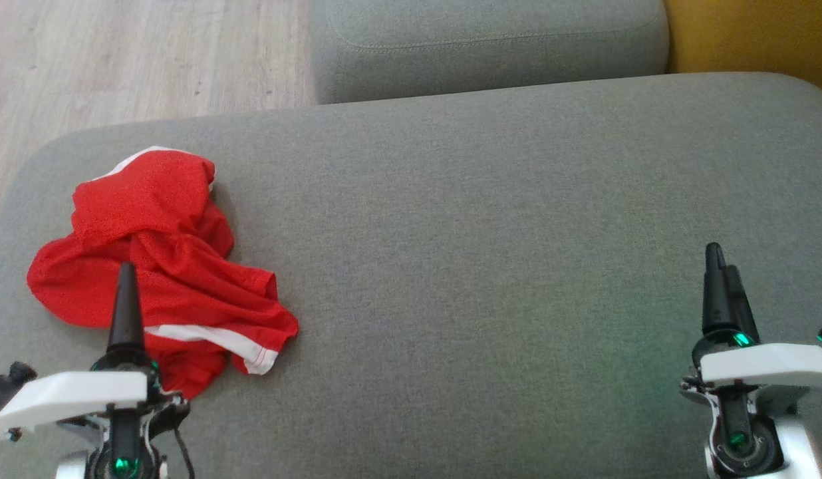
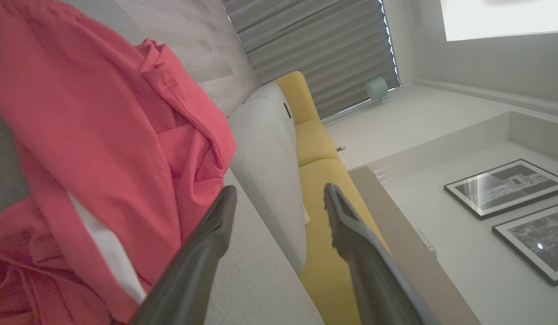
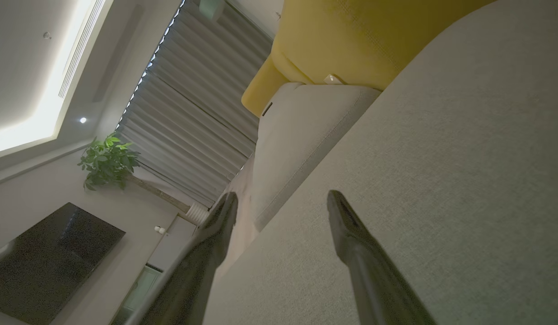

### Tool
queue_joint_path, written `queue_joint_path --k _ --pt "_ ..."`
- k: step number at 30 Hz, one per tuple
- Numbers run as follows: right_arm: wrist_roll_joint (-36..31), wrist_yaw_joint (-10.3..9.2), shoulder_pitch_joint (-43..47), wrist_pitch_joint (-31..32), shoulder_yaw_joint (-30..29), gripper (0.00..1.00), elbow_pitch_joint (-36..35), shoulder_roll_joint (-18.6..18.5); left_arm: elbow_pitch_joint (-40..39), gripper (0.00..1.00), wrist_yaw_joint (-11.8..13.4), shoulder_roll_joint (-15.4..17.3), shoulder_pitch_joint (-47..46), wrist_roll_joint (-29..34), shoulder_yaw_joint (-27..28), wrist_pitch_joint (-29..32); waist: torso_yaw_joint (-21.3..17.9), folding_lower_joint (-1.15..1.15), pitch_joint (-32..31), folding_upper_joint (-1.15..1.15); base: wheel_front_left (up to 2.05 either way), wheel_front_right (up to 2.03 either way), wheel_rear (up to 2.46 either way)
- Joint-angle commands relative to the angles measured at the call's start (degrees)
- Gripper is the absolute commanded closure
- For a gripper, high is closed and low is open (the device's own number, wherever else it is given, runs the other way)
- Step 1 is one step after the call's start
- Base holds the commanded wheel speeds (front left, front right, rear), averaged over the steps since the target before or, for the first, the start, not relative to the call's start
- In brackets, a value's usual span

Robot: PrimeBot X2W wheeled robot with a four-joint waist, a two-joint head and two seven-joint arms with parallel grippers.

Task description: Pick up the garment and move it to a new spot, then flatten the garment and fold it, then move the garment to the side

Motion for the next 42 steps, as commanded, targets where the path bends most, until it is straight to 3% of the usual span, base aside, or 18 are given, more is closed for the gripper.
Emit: queue_joint_path --k 1,26,42 --pt "-2.5 -0.02 -3.2 -0.8 0.8 0.00 -2.8 -0.3 -3.1 0.00 0.3 0.7 -3.1 1.9 0.3 -0.6 0.0 0.00 0.1 0.00 0.00 0.00 0.00" --pt "-27.2 -0.02 -3.8 -5.2 4.8 0.00 -2.6 -0.4 -8.3 0.00 4.2 1.4 -1.8 31.6 -8.7 -4.9 -0.2 0.00 0.4 0.00 0.00 0.00 0.00" --pt "-39.8 -0.03 -4.2 -7.7 6.4 0.00 -2.7 -0.4 -8.4 0.00 11.8 6.9 -2.6 44.7 -17.9 -7.4 0.0 0.00 0.7 0.00 0.00 0.00 0.00"
